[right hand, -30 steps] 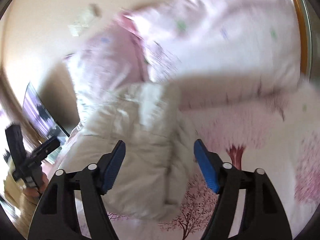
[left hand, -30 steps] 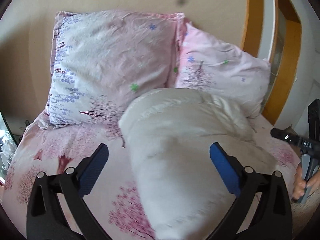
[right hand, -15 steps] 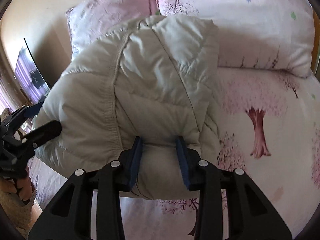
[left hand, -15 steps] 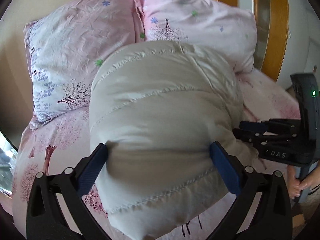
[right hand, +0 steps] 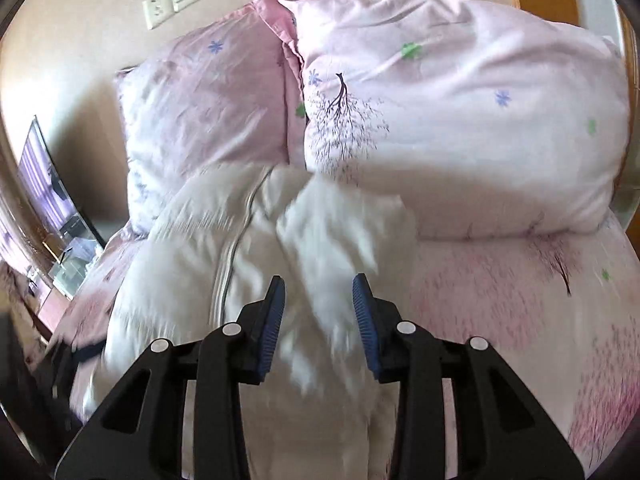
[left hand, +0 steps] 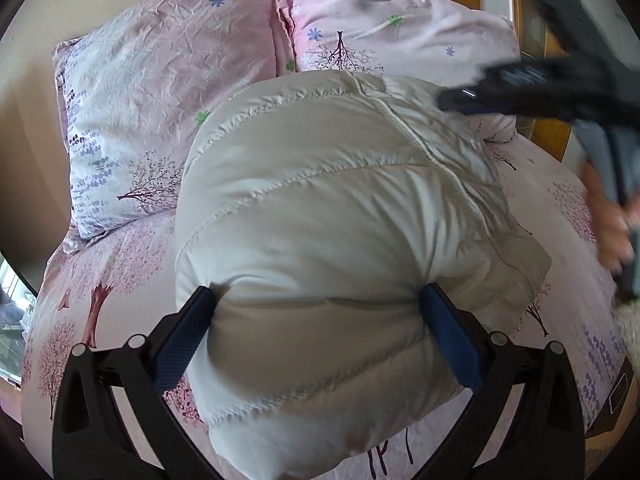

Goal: Fold large clothes

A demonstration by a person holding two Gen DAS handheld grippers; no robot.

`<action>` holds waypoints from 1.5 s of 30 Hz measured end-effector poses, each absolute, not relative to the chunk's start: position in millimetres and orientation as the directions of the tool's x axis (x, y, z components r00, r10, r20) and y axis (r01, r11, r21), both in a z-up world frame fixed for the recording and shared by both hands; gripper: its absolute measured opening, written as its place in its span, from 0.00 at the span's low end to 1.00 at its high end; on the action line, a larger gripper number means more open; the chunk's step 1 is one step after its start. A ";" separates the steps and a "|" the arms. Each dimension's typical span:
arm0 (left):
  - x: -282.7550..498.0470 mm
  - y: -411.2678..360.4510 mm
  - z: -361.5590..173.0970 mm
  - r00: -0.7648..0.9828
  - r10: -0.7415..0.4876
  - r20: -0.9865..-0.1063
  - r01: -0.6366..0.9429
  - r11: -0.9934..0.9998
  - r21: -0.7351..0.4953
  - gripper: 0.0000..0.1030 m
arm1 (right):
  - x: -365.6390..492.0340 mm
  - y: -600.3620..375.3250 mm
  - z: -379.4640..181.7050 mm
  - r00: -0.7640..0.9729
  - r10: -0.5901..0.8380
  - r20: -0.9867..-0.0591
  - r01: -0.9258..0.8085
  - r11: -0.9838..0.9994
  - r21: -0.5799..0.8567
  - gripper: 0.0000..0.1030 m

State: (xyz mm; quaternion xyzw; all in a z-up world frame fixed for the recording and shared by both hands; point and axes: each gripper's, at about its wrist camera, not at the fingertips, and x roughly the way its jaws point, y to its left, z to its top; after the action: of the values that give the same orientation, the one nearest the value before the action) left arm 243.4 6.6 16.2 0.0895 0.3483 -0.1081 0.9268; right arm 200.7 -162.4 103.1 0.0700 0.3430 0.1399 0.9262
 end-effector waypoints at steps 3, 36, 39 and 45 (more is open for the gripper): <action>243.7 6.8 16.6 0.736 -0.138 -0.663 0.262 0.961 0.091 0.98 | 226.3 -156.4 98.9 0.695 0.306 -0.651 -0.200 0.951 0.235 0.36; 226.6 34.8 28.9 0.771 -0.109 -0.628 0.206 0.975 0.084 0.98 | 121.0 -176.7 25.6 0.676 0.295 -0.676 -0.168 0.954 0.249 0.52; 231.2 31.7 19.2 0.743 -0.134 -0.656 0.222 0.974 0.052 0.98 | 132.6 -178.1 6.5 0.648 0.287 -0.706 -0.145 0.956 0.256 0.52; 233.5 32.4 14.5 0.736 -0.155 -0.659 0.212 0.977 0.006 0.98 | 129.0 -181.4 7.2 0.681 0.263 -0.684 -0.114 0.960 0.255 0.62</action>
State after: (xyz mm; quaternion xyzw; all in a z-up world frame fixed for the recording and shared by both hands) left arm 233.5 32.4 14.5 0.0405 0.3498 -0.0986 0.9307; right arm 129.0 -181.4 7.2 0.0962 0.3861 0.1033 0.9116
